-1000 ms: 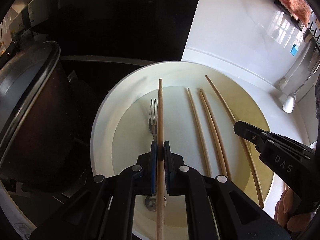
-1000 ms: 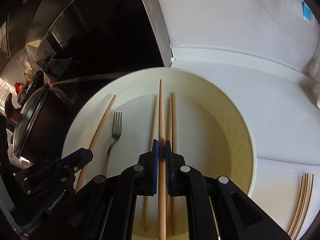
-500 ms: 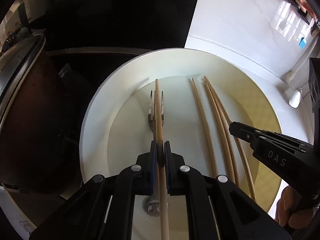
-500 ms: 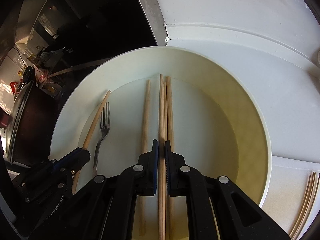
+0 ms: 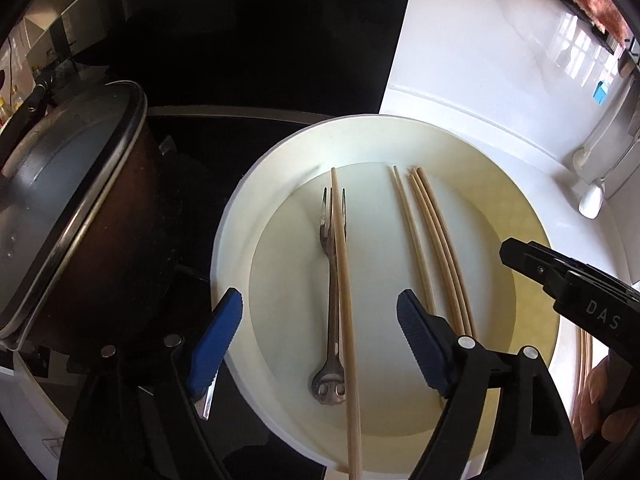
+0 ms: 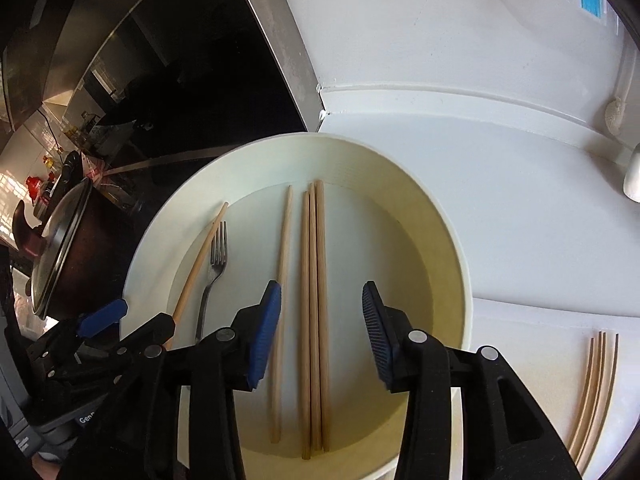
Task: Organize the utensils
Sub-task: 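Withdraw both tools from the bowl back over the cutting board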
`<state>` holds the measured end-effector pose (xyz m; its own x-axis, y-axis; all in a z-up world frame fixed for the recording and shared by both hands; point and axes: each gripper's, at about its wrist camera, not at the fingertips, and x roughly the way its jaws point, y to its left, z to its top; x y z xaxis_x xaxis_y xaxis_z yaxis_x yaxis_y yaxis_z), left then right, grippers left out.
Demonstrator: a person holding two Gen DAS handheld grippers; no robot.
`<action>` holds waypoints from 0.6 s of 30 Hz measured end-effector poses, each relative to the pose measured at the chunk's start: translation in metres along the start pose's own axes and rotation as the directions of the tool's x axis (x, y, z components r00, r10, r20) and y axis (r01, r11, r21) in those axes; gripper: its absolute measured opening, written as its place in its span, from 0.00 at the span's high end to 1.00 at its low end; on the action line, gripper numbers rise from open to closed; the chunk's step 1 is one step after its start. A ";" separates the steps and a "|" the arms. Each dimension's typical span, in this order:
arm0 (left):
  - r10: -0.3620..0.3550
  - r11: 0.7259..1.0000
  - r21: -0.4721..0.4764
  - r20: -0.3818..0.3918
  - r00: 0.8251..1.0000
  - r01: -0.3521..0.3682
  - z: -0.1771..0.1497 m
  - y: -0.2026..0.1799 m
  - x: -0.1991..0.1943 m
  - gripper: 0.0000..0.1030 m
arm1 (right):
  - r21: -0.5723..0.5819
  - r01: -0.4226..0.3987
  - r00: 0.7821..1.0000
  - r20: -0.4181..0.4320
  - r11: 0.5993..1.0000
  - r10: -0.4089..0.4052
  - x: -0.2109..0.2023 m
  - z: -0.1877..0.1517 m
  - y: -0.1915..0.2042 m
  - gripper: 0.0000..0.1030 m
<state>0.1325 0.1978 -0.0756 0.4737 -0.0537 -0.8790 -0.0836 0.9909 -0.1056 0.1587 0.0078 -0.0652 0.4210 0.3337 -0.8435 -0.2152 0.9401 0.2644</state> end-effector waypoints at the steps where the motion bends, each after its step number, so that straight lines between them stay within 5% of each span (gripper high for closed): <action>1: 0.002 1.000 0.006 0.001 1.000 -0.002 -0.001 -0.001 -0.003 0.19 | -0.002 -0.003 1.000 0.004 1.000 0.003 -0.004 -0.001 0.000 0.60; 13: -0.005 0.999 0.049 0.012 1.000 0.005 0.008 -0.016 -0.019 0.15 | -0.066 0.006 0.999 0.033 0.998 -0.004 -0.033 -0.011 -0.004 0.52; 18: -0.019 0.996 0.085 0.034 0.999 0.016 0.009 -0.019 -0.035 0.15 | -0.015 0.010 0.992 0.124 1.000 -0.008 -0.059 -0.014 -0.013 0.50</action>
<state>0.1259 0.1821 -0.0388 0.5051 -0.0684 -0.8603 -0.0015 0.9968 -0.0801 0.1243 -0.0250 -0.0253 0.5289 0.3325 -0.7808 -0.2241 0.9421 0.2494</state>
